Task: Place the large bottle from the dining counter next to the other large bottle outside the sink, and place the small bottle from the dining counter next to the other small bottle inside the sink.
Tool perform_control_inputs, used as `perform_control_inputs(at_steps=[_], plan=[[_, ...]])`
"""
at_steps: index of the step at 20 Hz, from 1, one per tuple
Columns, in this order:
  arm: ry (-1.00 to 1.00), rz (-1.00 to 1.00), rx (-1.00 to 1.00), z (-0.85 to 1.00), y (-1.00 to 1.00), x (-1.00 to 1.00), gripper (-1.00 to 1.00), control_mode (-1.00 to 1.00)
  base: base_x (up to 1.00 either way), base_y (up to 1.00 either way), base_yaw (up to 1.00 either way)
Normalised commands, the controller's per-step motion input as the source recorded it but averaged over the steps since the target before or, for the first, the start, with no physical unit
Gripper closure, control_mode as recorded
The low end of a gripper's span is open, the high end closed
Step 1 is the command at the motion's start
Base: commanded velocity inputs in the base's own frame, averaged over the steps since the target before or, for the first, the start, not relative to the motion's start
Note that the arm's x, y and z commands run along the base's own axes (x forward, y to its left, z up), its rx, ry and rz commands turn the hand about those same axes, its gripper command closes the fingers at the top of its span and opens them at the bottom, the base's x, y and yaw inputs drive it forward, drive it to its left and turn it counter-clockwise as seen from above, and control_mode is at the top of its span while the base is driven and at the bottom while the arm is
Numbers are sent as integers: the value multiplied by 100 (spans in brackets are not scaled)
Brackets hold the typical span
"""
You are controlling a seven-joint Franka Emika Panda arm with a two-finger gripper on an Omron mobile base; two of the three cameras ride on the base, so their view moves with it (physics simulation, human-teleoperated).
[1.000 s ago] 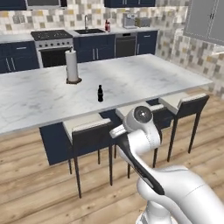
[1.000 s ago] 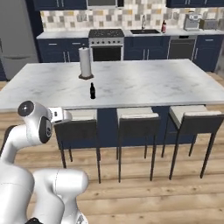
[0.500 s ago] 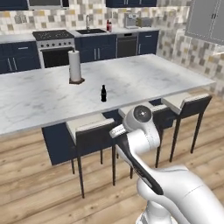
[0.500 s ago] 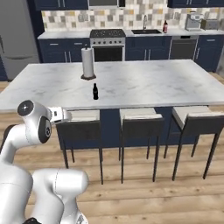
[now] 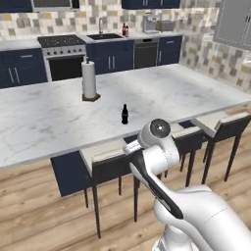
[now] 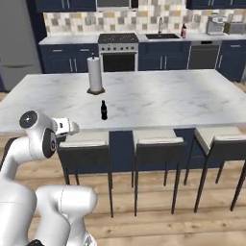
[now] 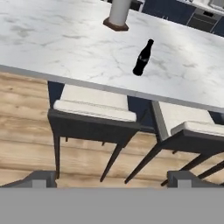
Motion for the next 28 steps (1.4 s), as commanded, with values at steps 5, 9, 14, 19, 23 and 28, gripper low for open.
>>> perform_control_inputs(at_steps=[5,9,14,19,23,28], plan=[[0,0,0,0,0,0,-100,100,46,-3,0],[0,0,0,0,0,0,-100,100,37,-25,0],[0,0,0,0,0,0,-100,100,39,-34,0],[0,0,0,0,0,0,-100,100,45,-34,0],[0,0,0,0,0,0,-100,100,39,-3,0],[0,0,0,0,0,0,-100,100,39,0,0]])
